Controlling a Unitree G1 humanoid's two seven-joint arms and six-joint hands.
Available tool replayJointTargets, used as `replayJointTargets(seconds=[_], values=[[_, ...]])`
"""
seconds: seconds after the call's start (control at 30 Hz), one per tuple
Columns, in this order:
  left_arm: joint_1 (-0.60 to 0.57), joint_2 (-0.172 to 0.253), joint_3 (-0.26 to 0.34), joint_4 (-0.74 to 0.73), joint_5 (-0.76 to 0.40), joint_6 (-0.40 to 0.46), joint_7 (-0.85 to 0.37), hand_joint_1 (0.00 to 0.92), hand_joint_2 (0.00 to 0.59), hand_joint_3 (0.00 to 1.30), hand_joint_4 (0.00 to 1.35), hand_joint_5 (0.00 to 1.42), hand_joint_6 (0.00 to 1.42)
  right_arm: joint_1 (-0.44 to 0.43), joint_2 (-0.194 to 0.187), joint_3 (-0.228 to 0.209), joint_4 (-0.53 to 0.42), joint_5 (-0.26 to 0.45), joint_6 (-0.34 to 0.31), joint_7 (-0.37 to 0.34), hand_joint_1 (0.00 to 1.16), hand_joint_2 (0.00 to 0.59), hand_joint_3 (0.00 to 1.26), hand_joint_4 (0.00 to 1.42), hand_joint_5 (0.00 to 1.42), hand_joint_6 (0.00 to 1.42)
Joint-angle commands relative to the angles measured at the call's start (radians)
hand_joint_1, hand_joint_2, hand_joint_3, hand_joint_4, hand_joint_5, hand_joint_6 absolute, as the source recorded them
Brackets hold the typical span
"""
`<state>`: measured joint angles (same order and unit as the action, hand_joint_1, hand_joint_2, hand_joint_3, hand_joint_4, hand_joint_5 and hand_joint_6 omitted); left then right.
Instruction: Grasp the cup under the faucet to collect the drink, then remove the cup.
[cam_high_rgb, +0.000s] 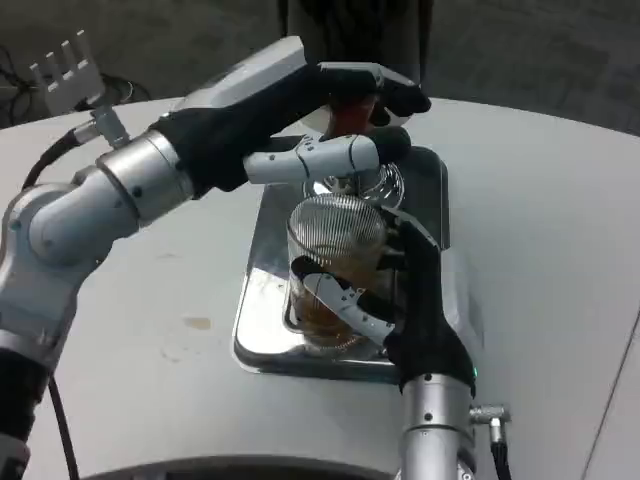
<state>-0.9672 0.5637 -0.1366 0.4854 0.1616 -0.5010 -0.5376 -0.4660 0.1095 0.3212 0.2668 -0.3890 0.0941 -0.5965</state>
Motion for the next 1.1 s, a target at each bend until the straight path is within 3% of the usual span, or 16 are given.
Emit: replayJointTargets(seconds=[0.03,0.77,1.1], values=[[0.032,0.006,-0.007,0.026,0.017,0.016,-0.013,0.000,0.167,0.34,0.28,0.31,0.35,0.016,0.042,-0.003,-0.041,-0.016,-0.036,-0.007,0.70,0.232,0.45,0.47,0.54,0.28],[0.019,0.013,0.030,0.060,-0.038,-0.023,-0.001,0.000,0.156,0.33,0.28,0.35,0.37,0.050,0.038,-0.021,-0.075,-0.033,-0.048,-0.004,0.70,0.253,0.55,0.58,0.66,0.36],[0.027,0.013,0.071,0.039,-0.066,-0.024,-0.006,0.000,0.159,0.33,0.29,0.36,0.39,0.115,0.015,-0.019,-0.148,-0.047,-0.045,0.027,0.72,0.244,0.59,0.64,0.71,0.38]])
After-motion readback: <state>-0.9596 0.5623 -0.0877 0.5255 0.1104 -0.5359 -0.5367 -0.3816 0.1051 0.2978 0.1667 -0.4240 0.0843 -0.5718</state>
